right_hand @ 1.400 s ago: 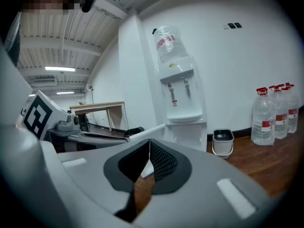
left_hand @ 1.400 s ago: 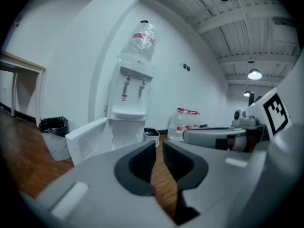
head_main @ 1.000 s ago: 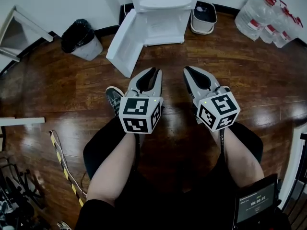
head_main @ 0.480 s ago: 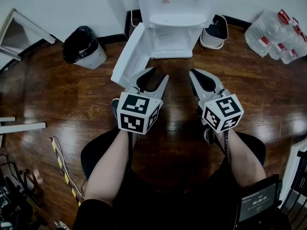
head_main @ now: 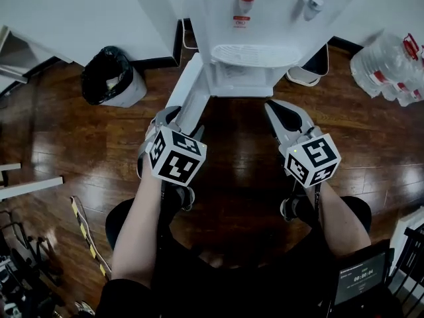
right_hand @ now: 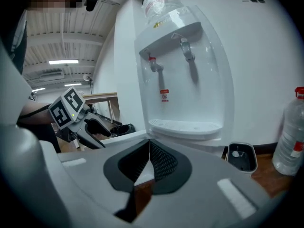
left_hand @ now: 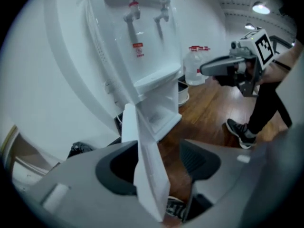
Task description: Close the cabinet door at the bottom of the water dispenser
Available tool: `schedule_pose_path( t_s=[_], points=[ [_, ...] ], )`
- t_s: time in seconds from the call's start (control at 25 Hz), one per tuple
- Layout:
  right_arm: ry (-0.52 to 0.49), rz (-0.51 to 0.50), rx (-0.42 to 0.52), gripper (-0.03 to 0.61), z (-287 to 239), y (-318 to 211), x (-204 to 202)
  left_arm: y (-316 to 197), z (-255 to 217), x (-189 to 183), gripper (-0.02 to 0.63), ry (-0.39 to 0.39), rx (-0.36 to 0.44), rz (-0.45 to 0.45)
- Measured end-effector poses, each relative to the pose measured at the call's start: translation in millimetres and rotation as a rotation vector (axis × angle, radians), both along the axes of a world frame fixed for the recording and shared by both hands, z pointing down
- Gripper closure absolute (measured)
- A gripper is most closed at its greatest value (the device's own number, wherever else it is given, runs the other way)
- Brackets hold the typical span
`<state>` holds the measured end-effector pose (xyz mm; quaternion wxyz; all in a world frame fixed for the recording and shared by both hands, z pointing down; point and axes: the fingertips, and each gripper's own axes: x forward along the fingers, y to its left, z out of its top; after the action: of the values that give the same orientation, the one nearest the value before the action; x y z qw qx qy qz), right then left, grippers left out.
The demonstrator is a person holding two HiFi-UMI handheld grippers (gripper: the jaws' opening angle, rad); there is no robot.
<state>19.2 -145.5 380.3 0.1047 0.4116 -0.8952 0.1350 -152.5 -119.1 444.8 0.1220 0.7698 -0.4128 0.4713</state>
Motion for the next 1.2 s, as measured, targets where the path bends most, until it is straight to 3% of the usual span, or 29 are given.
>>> schedule_pose_path(
  t_s=[0.16,0.28,0.36,0.4,0.72,0.96,1.2],
  points=[
    [-0.029,-0.013,-0.038,0.571,8,-33,3,-24,17,-30,0.324,-0.056,-0.056,-0.052],
    [-0.03,-0.029,-0.043,0.571,12,-57,4,-32,39,-47,0.324,-0.129,-0.124,-0.057],
    [-0.021,-0.037,-0.043,0.572,14,-65,2,-30,48,-50,0.327,-0.136,-0.167,-0.05],
    [-0.016,-0.041,-0.047,0.571,15,-67,1,-27,50,-49,0.349,-0.122,-0.186,-0.046],
    [0.039,-0.084,-0.068,0.571,25,-65,-7,-13,44,-44,0.343,-0.017,-0.256,-0.029],
    [0.047,-0.081,-0.042,0.572,21,-64,-4,14,33,7,0.287,0.198,-0.385,0.032],
    [0.056,-0.101,-0.042,0.572,19,-55,1,23,30,46,0.266,0.293,-0.429,0.104]
  ],
)
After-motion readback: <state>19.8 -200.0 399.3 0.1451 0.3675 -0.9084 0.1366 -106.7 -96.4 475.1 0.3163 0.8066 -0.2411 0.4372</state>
